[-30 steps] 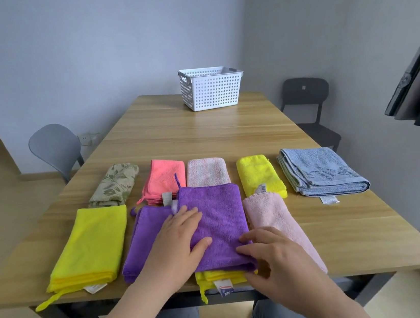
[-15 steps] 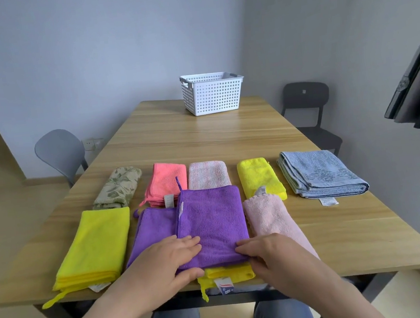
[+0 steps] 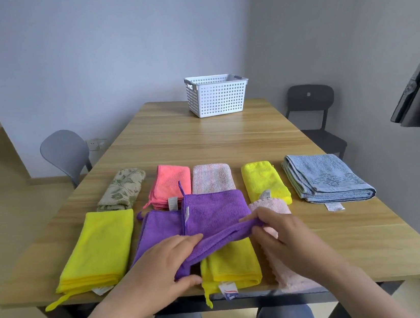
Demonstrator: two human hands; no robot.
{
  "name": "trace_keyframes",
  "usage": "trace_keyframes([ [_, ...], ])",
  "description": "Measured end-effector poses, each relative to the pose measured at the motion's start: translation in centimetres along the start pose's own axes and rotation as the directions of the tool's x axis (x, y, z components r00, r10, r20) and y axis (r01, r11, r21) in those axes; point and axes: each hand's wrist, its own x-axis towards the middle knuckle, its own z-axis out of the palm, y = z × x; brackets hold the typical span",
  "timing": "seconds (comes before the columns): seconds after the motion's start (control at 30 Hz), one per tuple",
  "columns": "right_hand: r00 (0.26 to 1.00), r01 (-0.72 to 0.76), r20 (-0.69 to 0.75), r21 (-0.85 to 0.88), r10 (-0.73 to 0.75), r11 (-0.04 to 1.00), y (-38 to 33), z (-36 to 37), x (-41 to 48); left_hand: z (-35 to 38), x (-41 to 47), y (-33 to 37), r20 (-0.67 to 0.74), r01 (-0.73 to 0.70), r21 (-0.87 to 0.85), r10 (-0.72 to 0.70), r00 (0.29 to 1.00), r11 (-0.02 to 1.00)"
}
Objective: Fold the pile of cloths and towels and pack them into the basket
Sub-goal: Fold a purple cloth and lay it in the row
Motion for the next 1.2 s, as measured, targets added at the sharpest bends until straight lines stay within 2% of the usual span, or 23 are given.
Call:
trace_keyframes([
  [0.1, 0.999, -0.008, -0.032, 0.114, 0.012, 0.994, 0.3, 0.3, 0.5, 0.0, 0.0, -0.5, -0.056, 0.010, -0.047, -0.013, 0.998, 0.999],
  [0.17, 0.999, -0.008, -0.041, 0.152, 0.014, 0.988, 0.6, 0.4, 0.9, 0.2, 0.4, -1.2, -0.139, -0.040, -0.019, 0.037, 0.990, 0.999],
  [0.23, 1.000, 0.014, -0.029, 0.126, -0.010, 0.992, 1.1, 0.3, 1.1, -0.1, 0.8, -1.8, -0.227, -0.123, 0.009, 0.122, 0.966, 0.992],
  [0.33, 0.996, 0.075, 0.051, 0.073, -0.079, 0.994, 1.7, 0.0, 1.2, -1.0, 1.0, -1.9, -0.266, -0.215, -0.041, 0.197, 0.944, 0.976],
  [0.53, 0.956, 0.216, 0.237, -0.167, -0.173, 0.962, 3.1, 0.3, 1.2, 0.0, 1.3, -3.5, -0.154, -0.274, 0.012, 0.272, 0.950, 0.962],
  [0.67, 0.932, 0.273, 0.297, -0.200, -0.207, 0.941, 3.2, 0.8, 1.1, 0.8, 2.0, -4.5, -0.060, -0.305, 0.066, 0.308, 0.949, 0.950],
  [0.77, 0.942, 0.307, 0.202, -0.187, -0.270, 0.933, 3.1, 0.9, 1.3, 1.0, 2.2, -4.6, -0.092, -0.326, 0.093, 0.334, 0.938, 0.941],
  [0.87, 0.972, 0.234, 0.040, -0.118, -0.231, 0.965, 1.9, -0.8, 2.0, -0.6, 2.7, -3.9, -0.261, -0.313, -0.065, 0.287, 0.922, 0.947],
  [0.97, 0.970, 0.208, -0.147, 0.080, -0.195, 0.975, 0.0, -3.5, 3.5, -4.7, 3.8, -1.4, -0.469, -0.320, -0.261, 0.170, 0.866, 0.911],
  [1.07, 0.915, 0.281, -0.375, 0.321, -0.151, 0.904, -2.5, -5.7, 4.8, -8.8, 4.6, 2.0, -0.596, -0.349, -0.451, 0.013, 0.803, 0.821],
  [1.13, 0.889, 0.290, -0.451, 0.416, -0.082, 0.862, -3.6, -6.4, 5.7, -10.0, 5.4, 3.2, -0.599, -0.334, -0.563, -0.094, 0.795, 0.756],
  [1.2, 0.899, 0.211, -0.437, 0.443, 0.004, 0.871, -3.5, -6.1, 6.5, -9.8, 6.0, 3.2, -0.480, -0.231, -0.710, -0.217, 0.850, 0.665],
])
